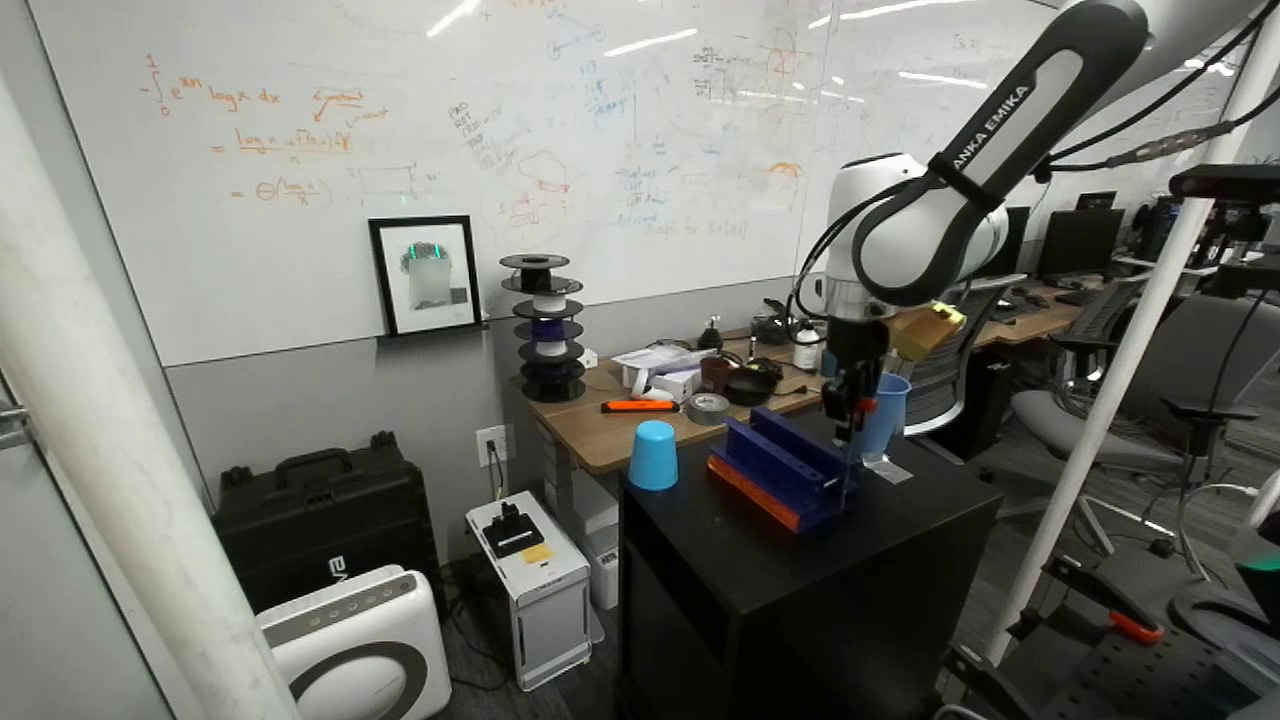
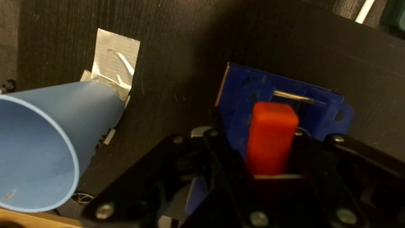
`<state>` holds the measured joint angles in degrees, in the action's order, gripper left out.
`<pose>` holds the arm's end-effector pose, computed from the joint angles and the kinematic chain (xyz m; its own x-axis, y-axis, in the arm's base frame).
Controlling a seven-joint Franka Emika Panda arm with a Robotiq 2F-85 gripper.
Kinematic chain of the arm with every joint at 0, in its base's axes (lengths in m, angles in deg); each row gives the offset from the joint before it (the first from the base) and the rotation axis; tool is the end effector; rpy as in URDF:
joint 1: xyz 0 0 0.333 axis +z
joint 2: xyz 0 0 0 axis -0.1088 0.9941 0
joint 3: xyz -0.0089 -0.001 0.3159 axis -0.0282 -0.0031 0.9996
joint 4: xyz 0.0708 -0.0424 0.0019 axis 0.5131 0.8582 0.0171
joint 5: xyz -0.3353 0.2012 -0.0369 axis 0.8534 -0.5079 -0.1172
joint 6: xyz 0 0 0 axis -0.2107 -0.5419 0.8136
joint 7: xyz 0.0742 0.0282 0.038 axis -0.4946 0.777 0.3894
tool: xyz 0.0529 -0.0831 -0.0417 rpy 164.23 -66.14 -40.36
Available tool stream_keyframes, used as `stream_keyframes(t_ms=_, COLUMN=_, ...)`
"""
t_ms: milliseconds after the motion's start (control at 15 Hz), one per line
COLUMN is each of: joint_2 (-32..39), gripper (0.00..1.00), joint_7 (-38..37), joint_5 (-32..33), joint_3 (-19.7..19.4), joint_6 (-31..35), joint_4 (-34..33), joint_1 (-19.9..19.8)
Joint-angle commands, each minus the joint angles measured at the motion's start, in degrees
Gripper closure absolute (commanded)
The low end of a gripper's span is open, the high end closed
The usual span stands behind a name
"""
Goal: Put the red object on the blue rack in the cup
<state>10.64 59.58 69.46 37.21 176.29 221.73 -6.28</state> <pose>0.4828 0.0033 0.2352 0.9610 0.2673 -0.0712 0.2741 -0.9547 0.1155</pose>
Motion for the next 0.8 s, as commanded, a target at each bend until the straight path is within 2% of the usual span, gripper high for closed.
stream_keyframes(t_ms=0, joint_2=-1.95, gripper=0.92, joint_7=-0.11, joint_5=1.69, joint_3=0.17, joint_6=0.98, joint_4=0.25, joint_1=1.17)
stream_keyframes(t_ms=200, joint_2=-4.51, gripper=0.96, joint_7=-0.53, joint_5=2.17, joint_3=0.76, joint_6=1.09, joint_4=1.51, joint_1=2.09)
stream_keyframes(t_ms=267, joint_2=-5.55, gripper=0.92, joint_7=-0.49, joint_5=2.13, joint_3=1.06, joint_6=1.05, joint_4=2.01, joint_1=2.35)
stream_keyframes(t_ms=733, joint_2=-16.93, gripper=0.92, joint_7=0.62, joint_5=-0.06, joint_3=3.40, joint_6=0.45, joint_4=7.42, joint_1=3.47)
